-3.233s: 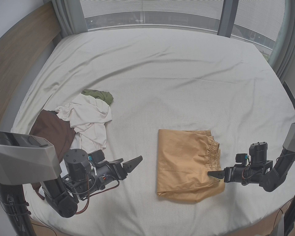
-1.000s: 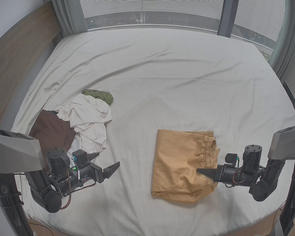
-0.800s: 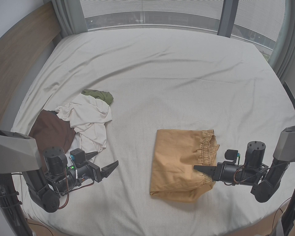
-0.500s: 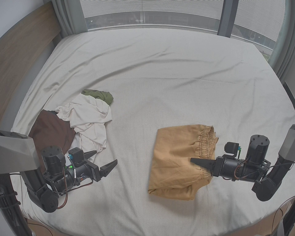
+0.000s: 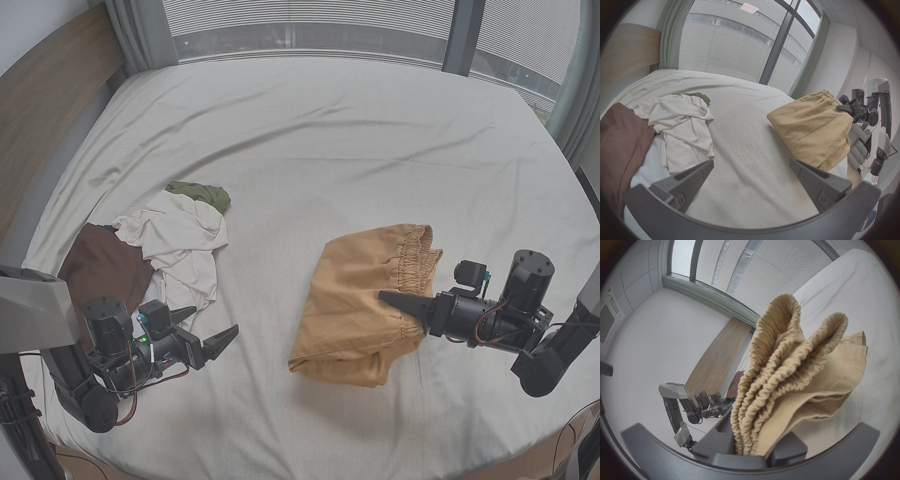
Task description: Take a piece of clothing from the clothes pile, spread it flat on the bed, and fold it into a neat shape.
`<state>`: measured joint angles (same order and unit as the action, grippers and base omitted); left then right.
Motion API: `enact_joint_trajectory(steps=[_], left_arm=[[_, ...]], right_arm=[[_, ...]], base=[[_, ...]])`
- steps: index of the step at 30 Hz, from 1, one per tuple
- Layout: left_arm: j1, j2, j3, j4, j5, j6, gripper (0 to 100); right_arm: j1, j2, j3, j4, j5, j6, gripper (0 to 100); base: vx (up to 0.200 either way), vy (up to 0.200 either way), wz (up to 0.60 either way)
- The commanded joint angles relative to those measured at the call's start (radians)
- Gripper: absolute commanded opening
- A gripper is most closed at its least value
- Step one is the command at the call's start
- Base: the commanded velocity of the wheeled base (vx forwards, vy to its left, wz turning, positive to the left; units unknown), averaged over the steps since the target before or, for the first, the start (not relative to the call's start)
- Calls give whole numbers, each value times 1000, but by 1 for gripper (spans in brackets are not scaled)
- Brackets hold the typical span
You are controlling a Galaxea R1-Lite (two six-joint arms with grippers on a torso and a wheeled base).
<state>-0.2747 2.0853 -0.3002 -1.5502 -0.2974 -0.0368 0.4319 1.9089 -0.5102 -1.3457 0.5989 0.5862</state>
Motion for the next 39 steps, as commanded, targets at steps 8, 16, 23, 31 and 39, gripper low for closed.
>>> enact_joint_trajectory(steps=[8, 16, 23, 31, 39], left_arm=[[0, 2, 9, -1, 0, -2, 100], [0, 2, 13, -1, 0, -2, 100], [-1, 1, 27, -1, 0, -2, 100], [-1, 1, 33, -1, 0, -2, 100], [0, 1, 39, -1, -2, -3, 100]], right_arm=[[27, 1, -245, 181, -1, 3, 0], [25, 41, -415, 303, -2, 4, 0], [18, 94, -541, 370, -2, 3, 0], [16, 162, -676, 436, -2, 3, 0], [19, 249, -834, 502, -2, 3, 0]], base=[[0, 0, 0], [0, 0, 0], [0, 0, 0], [0, 0, 0], [0, 0, 0]])
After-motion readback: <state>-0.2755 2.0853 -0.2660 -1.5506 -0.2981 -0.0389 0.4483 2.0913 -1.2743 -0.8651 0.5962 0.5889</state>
